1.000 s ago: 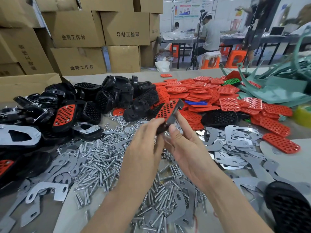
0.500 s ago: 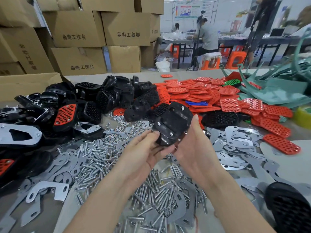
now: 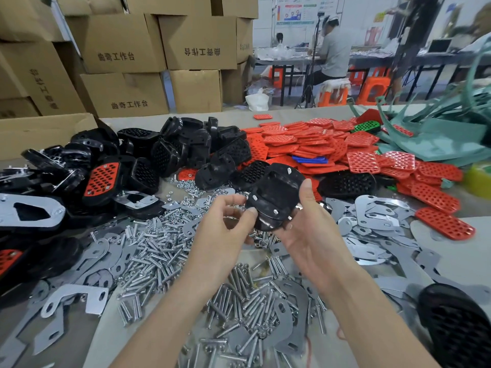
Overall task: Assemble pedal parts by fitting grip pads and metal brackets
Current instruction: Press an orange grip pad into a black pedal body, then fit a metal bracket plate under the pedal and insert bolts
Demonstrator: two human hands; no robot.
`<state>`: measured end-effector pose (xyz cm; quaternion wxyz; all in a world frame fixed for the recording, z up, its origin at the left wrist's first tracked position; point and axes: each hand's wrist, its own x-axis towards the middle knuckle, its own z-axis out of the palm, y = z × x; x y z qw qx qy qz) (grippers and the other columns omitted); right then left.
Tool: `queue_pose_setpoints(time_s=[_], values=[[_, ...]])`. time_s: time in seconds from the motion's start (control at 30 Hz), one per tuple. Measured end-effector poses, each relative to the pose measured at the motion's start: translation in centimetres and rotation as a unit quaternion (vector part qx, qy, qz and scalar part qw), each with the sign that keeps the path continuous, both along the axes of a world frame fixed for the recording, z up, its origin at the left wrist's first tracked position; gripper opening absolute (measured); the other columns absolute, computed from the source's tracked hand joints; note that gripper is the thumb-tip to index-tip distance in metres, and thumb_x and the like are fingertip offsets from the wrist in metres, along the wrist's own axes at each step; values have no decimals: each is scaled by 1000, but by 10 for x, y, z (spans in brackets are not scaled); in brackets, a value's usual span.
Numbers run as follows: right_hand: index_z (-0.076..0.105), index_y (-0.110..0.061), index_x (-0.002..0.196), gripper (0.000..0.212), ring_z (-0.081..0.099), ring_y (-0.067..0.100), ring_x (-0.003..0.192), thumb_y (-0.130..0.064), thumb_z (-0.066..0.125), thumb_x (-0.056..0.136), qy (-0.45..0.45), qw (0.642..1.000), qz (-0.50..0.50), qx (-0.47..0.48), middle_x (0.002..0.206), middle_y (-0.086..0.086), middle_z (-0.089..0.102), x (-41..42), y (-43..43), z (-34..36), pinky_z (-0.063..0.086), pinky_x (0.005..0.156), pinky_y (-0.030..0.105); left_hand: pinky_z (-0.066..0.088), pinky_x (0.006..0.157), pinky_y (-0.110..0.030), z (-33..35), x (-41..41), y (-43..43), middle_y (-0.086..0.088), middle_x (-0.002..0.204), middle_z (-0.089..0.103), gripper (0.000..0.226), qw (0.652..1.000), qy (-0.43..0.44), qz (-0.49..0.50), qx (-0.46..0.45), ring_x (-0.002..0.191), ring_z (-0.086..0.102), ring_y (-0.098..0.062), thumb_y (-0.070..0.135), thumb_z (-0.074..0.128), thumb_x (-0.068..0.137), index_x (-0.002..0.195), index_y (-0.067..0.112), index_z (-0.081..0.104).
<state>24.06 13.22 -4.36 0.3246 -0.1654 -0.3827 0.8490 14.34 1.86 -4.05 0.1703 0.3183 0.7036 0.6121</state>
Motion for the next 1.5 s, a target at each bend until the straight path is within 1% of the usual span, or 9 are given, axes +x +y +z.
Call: queue_pose_setpoints(time_s=[0.2,0.37,0.63,0.93,1.1,1.17,1.3,1.4,1.5], values=[[65,-3,130,29,73,33,113,-11,52,105,9,1000,6,4,123,21,73,2,4,-7,63,86,41,58,75,-31,-4,-4,-2,15,93,71,6,997,76,15,-10,82,69,-5,43,59,98,104,41,57],[64,-6,131,30,73,33,112,-4,49,105,2,998,-37,-48,121,19,75,3,15,-9,64,83,42,39,53,-19,-8,-13,-6,14,81,65,12,966,238,32,-94,62,56,3,43,44,103,105,39,55],[64,-11,131,29,76,28,106,-8,49,107,57,989,-100,-89,121,16,75,9,29,-6,64,72,35,35,96,-19,-20,10,2,20,112,48,49,872,431,-116,-200,106,40,3,56,32,96,131,35,58],[61,-15,139,34,75,24,108,-10,51,107,79,985,-126,-88,124,12,75,14,38,-4,64,77,35,41,96,-30,-23,19,8,12,116,52,39,829,511,-85,-210,110,47,-11,51,42,101,126,30,64],[62,-17,137,34,74,26,110,-9,52,106,68,987,-125,-70,125,11,74,13,38,-6,64,81,39,51,74,-20,-13,17,7,8,96,67,24,812,565,-23,-147,85,61,-9,33,53,98,103,22,73],[64,-18,136,33,74,26,110,-8,53,106,63,988,-123,-65,124,10,75,13,38,-6,64,86,42,44,70,-8,-5,10,3,13,92,62,18,878,468,32,-95,81,56,3,31,51,99,98,26,69],[65,-16,132,35,76,26,107,-1,48,105,76,987,-107,-95,121,12,76,11,36,-4,64,86,42,44,55,-15,6,-10,-6,11,63,58,29,996,26,87,-9,56,50,-1,28,49,104,83,15,63],[61,-9,137,41,78,25,97,5,42,103,88,986,-79,-115,125,17,73,9,30,-2,65,73,36,57,62,-21,21,-15,-8,-2,72,68,12,940,-303,9,153,64,66,-10,9,56,99,95,1,63],[61,-10,136,44,78,24,96,8,38,103,73,991,-56,-94,122,17,75,3,20,-2,64,74,34,59,64,-21,23,-4,-4,-14,85,75,15,902,-382,-74,186,74,74,-17,5,63,86,99,-3,64]])
